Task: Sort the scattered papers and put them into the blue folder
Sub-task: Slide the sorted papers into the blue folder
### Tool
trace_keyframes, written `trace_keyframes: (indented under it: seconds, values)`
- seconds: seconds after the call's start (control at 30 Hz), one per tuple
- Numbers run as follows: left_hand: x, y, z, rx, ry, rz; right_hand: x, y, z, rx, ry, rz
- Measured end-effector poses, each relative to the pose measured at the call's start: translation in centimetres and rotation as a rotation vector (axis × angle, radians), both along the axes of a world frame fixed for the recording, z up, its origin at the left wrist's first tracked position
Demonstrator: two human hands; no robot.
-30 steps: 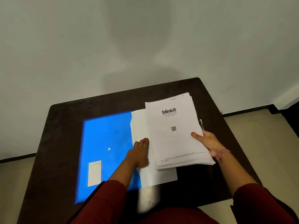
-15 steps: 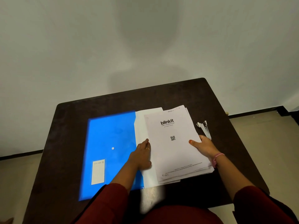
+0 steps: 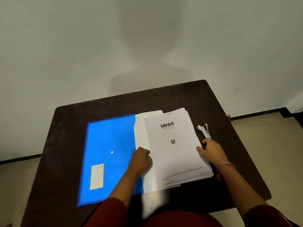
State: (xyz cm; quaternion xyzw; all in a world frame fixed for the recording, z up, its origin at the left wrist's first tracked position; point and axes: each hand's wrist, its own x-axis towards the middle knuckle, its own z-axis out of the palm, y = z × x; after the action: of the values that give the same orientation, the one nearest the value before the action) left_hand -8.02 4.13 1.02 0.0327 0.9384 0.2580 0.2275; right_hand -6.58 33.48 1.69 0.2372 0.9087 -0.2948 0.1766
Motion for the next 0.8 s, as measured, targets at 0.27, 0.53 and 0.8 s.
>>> trace_keyframes:
  seconds: [0.27, 0.53, 0.8]
  values:
    - [-2.3, 1.3, 0.4, 0.408, -0.069, 0.549, -1.5, -1.8, 0.0, -0.051, 0.261, 0.061]
    - [-5.5, 3.9, 1.6, 0.517, -0.042, 0.682, -3.6, -2.7, -0.1, 0.046, 0.151, 0.146]
    - [-7.3, 4.3, 1.4, 0.510, 0.031, 0.725, -3.4, -3.2, -0.8, 0.075, 0.191, 0.104]
